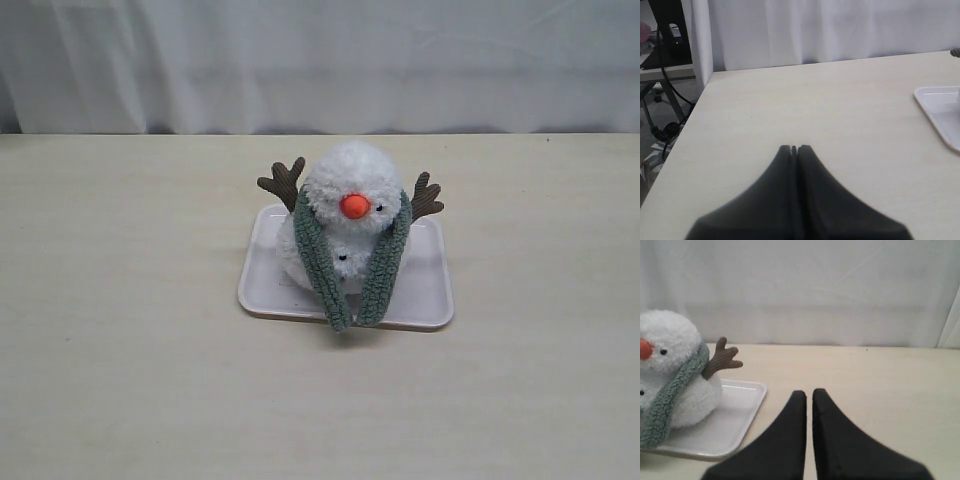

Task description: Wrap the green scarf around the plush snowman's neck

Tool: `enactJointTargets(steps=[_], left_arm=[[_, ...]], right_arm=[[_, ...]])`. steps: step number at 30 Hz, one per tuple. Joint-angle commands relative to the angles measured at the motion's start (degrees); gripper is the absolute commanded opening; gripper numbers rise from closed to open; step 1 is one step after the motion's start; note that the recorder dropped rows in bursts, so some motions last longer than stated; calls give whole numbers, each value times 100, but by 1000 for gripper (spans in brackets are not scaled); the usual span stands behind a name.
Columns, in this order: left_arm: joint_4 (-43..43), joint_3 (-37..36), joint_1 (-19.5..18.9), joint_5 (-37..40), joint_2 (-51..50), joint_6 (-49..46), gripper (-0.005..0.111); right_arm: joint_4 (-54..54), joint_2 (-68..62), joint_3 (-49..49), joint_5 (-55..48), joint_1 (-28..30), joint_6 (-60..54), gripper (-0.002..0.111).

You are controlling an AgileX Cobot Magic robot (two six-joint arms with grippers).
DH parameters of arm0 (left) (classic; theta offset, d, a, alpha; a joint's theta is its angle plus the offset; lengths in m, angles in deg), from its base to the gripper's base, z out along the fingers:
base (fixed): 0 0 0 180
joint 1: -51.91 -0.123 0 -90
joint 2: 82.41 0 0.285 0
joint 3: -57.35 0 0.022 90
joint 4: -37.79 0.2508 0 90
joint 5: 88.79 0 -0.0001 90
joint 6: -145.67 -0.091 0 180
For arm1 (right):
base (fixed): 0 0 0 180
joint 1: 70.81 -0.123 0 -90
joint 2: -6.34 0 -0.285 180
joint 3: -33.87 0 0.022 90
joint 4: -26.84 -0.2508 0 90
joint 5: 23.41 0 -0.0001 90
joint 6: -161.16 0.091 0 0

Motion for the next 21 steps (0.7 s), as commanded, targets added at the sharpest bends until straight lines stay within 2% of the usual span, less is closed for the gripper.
enactJointTargets(steps=[1,5,21], left_arm=[[-12,-17,37,-67,11,14,0],[-12,-17,37,-67,11,14,0],[-12,-17,37,-67,11,14,0]], right_arm=[[-22,28,19,-416,35,-58,4],[-11,28,19,-835,35,-98,4],[232,28,19,-970,35,-141,4]])
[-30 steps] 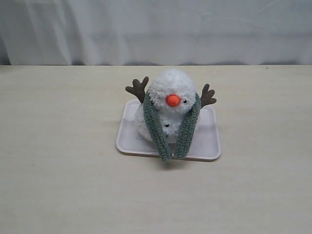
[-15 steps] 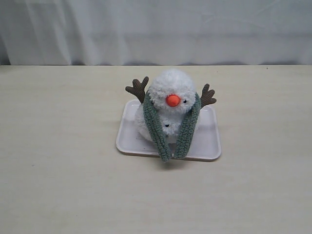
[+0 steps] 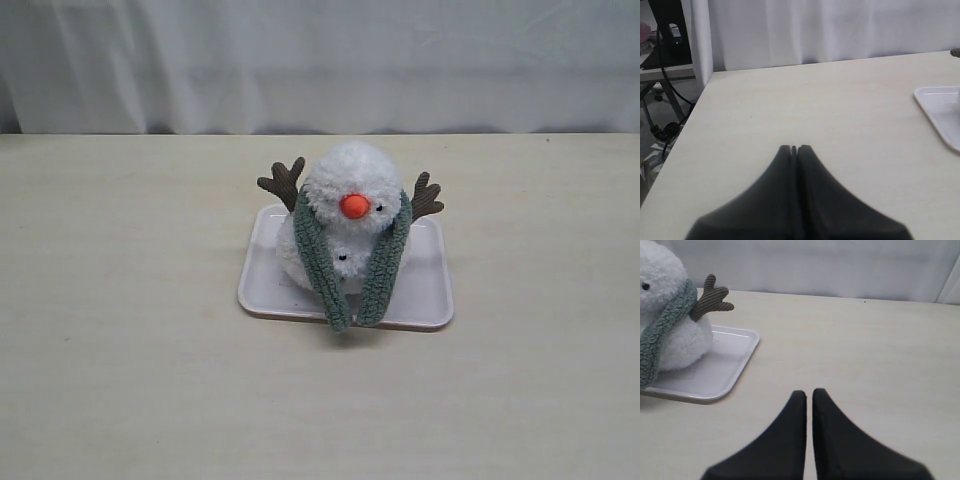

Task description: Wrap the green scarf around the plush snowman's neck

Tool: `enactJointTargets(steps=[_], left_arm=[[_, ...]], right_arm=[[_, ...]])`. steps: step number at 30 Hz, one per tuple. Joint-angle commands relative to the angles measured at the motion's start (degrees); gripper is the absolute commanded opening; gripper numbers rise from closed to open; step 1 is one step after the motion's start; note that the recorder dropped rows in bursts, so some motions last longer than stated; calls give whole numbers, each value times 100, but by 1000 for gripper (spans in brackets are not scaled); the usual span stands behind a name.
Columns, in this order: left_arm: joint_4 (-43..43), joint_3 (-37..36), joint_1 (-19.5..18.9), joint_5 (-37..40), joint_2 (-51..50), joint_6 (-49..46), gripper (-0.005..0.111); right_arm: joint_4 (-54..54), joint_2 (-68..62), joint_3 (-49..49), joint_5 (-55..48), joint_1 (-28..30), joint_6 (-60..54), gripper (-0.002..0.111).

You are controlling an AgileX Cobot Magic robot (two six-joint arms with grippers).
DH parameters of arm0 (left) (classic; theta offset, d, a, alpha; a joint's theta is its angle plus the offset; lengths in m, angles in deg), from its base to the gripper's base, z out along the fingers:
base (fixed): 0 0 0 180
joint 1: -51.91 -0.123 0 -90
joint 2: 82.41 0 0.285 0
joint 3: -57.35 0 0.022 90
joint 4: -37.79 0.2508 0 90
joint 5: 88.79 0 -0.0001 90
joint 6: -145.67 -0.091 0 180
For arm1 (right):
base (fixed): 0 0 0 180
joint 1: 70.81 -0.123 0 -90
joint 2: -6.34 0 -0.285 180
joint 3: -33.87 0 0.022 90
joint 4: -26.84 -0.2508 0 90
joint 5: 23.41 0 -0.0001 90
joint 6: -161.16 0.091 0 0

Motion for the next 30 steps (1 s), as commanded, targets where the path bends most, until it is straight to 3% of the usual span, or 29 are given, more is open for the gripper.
enactJointTargets(steps=[1,30], left_arm=[[-12,-17,37,-67,11,14,0],[-12,-17,37,-67,11,14,0]], right_arm=[[75,28,19,-11,35,-41,4],[280,28,19,-54,35,41,4]])
